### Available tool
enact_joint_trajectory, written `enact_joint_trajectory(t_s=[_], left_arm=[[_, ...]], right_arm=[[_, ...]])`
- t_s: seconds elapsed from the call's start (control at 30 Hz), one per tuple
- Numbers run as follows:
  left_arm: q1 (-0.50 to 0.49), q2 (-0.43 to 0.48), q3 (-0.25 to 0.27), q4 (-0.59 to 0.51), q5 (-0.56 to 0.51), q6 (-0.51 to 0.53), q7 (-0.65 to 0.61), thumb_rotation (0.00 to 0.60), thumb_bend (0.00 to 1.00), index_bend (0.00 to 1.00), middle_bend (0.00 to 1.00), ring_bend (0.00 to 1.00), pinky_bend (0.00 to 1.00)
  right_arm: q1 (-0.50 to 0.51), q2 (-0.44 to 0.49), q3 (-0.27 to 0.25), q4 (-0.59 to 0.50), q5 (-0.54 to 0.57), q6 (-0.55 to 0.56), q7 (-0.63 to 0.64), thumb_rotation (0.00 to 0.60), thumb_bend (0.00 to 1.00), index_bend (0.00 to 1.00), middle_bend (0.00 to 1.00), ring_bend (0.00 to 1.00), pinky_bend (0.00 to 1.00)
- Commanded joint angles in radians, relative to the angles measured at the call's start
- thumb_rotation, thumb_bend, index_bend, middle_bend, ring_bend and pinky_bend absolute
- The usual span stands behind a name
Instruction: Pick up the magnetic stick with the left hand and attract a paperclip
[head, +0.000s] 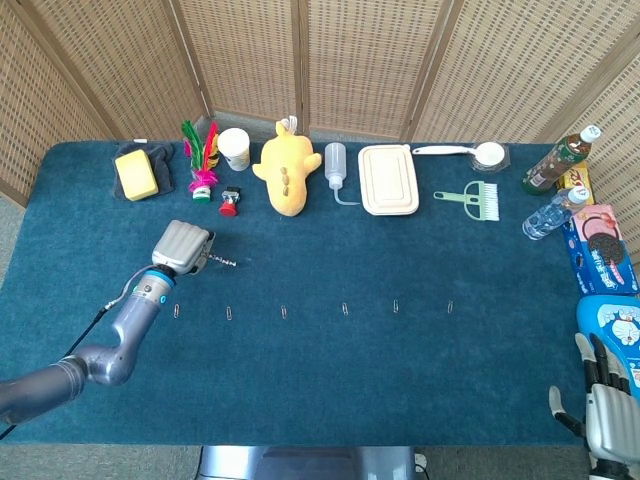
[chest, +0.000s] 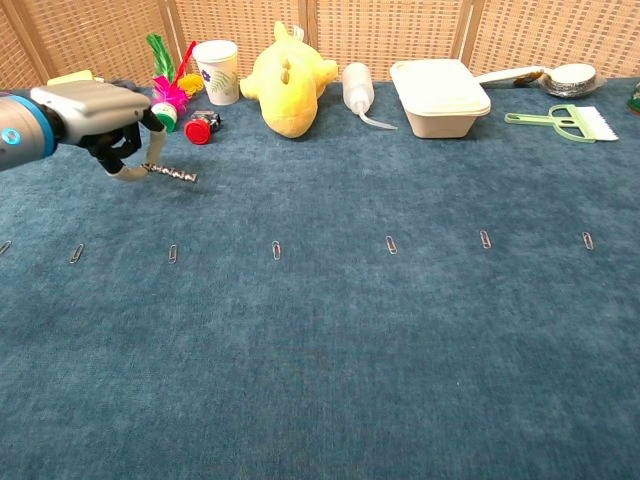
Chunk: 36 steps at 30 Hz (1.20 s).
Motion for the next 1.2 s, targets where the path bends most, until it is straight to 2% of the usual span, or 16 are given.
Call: enact_joint_trajectory(t_s=[0.03, 0.27, 0.57, 0.87, 1.2], left_arm=[[0.024, 0.052, -0.003, -0.068, 0.029, 0.029, -0.043, 0.600, 0.69, 0.68, 0.85, 0.84, 0.70], [0.060, 0.163, 0.003, -0.205, 0.091, 0.079, -0.095, 0.600, 0.69, 0.68, 0.85, 0.84, 0.70], [0.090, 0.248, 0.036, -0.308, 0.177, 0.125, -0.092, 0.600, 0.69, 0.68, 0.85, 0.84, 0.70], [0.087, 0.267, 0.077, -0.343, 0.221, 0.103, -0.034, 0.600, 0.69, 0.68, 0.85, 0.84, 0.70], [0.072, 0.252, 0.101, -0.362, 0.189, 0.052, 0.049, 0.600, 0.69, 0.68, 0.85, 0.84, 0.70]], right_arm=[[0.005, -0.004, -0.001, 0.001, -0.004, -0.006, 0.001, 0.600, 0.44, 0.01, 0.01, 0.00, 0.11], [0.015, -0.012, -0.001, 0.003, -0.018, -0.009, 0.005, 0.600, 0.44, 0.01, 0.01, 0.00, 0.11], [0.014, -0.016, -0.009, 0.008, -0.037, 0.003, 0.020, 0.600, 0.44, 0.01, 0.01, 0.00, 0.11], [0.007, -0.011, -0.014, 0.010, -0.050, 0.020, 0.040, 0.600, 0.44, 0.01, 0.01, 0.00, 0.11], [-0.003, -0.010, -0.017, 0.027, -0.051, 0.035, 0.067, 0.600, 0.44, 0.01, 0.01, 0.00, 0.11]])
